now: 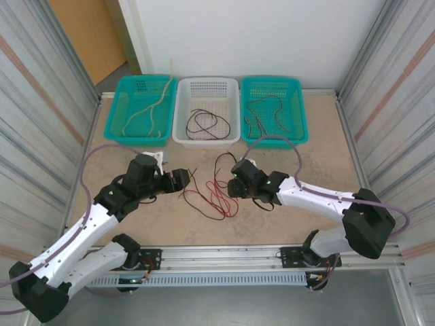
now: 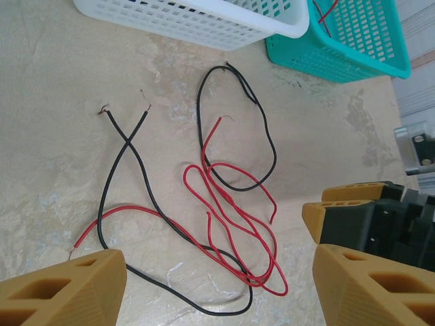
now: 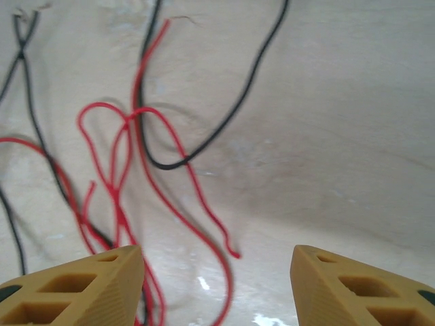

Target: Untangle the cables

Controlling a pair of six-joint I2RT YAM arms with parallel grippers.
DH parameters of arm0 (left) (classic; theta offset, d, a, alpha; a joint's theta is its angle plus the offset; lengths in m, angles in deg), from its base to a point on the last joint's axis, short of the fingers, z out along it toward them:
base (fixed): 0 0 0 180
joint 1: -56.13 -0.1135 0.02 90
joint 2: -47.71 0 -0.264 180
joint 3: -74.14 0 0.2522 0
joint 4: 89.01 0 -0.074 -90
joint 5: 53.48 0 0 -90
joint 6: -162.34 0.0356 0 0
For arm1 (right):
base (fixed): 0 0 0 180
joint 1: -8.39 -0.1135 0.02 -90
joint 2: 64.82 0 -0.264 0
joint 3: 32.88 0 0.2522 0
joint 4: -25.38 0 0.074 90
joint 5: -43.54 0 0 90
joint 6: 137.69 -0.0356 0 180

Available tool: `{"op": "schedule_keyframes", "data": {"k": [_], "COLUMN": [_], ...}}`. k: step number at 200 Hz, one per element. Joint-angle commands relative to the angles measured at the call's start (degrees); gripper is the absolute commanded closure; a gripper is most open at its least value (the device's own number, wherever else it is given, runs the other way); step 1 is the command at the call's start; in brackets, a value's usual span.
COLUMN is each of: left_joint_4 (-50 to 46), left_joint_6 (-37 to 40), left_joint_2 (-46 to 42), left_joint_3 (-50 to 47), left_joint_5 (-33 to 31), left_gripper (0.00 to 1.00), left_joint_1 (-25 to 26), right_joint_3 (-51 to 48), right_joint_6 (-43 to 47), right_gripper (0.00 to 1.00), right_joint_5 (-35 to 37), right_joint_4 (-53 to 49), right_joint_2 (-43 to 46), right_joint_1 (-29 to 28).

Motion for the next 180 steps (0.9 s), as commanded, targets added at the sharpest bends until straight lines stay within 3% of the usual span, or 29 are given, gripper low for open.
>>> {"op": "schedule_keyframes", "data": {"k": [1,70,143,153,180], "left_joint_4": [0.62,0.45,0.11,0.05,0.28], "left_joint_6": [-0.41,-0.24,-0.40,-0.34,-0.37], "left_joint_2": [-0.46,-0.33,-0.98,-1.03,-0.93], "left_joint_3": [-0.26,-0.01,-0.05,-0.22,-0.26], "left_joint_5": [0.58,1.47,1.68,1.69,2.01], "left_gripper": [0.27,0.27,0.28,0.27,0.28], "left_joint_1": [-0.24,-0.31,-0.31,-0.31,-0.31], "right_joint_3": [-1.24,-1.08,5.30,5.92,7.04], "right_joint_6": [2.85,6.95,10.64,11.05,11.80], "right_gripper": [0.42,0.41,0.55,0.59,0.87], "right_joint_5": [-1.55,-2.95,-4.50,-4.57,-3.11], "right_joint_4": [0.06,2.50,5.55,5.88,5.57], "right_joint_2": [0.79,-4.49,-15.41,-16.34,-17.10], "right_joint_1": [0.70,1.47,1.45,1.41,1.26]}}
